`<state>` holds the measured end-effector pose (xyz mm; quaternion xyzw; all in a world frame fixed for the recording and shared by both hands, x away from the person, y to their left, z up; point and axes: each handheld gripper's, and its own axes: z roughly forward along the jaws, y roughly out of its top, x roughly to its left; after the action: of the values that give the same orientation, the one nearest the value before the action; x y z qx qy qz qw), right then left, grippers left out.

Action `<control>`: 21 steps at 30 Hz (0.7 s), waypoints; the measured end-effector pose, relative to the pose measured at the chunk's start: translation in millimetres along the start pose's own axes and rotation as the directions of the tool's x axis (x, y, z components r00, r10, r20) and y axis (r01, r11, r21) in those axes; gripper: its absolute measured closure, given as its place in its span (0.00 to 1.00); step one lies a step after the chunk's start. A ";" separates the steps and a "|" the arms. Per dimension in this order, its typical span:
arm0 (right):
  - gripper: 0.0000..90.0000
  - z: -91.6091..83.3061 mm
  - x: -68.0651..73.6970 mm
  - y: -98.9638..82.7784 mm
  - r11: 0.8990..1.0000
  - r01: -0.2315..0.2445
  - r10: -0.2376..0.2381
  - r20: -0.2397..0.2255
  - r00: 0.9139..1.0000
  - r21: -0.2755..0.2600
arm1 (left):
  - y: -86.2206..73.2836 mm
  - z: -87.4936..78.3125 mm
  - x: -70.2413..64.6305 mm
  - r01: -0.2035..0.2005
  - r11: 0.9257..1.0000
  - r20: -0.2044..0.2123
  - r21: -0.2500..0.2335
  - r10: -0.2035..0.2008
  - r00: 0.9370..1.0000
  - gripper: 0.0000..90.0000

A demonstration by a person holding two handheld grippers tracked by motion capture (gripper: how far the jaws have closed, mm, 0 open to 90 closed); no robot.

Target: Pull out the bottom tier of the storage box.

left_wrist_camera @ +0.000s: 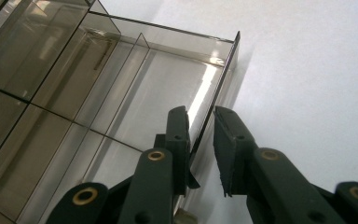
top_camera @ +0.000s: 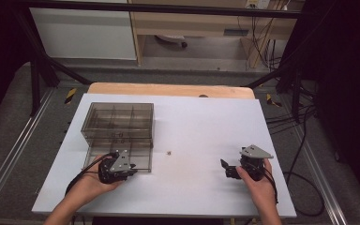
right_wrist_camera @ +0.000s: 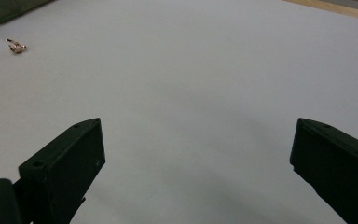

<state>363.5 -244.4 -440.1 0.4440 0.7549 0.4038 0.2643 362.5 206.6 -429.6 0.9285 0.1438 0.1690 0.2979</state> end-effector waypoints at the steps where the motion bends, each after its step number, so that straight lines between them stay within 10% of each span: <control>1: 0.04 0.2 0.0 -0.1 1.000 0.000 0.000 0.000 1.000 -0.001 | -0.3 0.0 0.1 0.000 1.000 0.001 -0.003 0.000 1.000 0.84; 9: 0.04 1.5 1.6 -0.6 1.000 0.006 -0.006 -0.003 1.000 0.010 | -4.8 -2.3 -2.2 0.037 0.996 0.000 -0.077 -0.038 0.999 0.57; 21: 0.04 1.4 1.0 0.0 1.000 0.007 -0.007 -0.009 1.000 0.008 | -4.1 -24.7 -4.8 0.126 0.965 -0.103 -0.229 -0.153 0.983 0.36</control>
<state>364.1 -243.0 -440.9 0.4407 0.7591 0.4020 0.2607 347.7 220.5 -414.2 0.8651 0.2069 0.2180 0.4016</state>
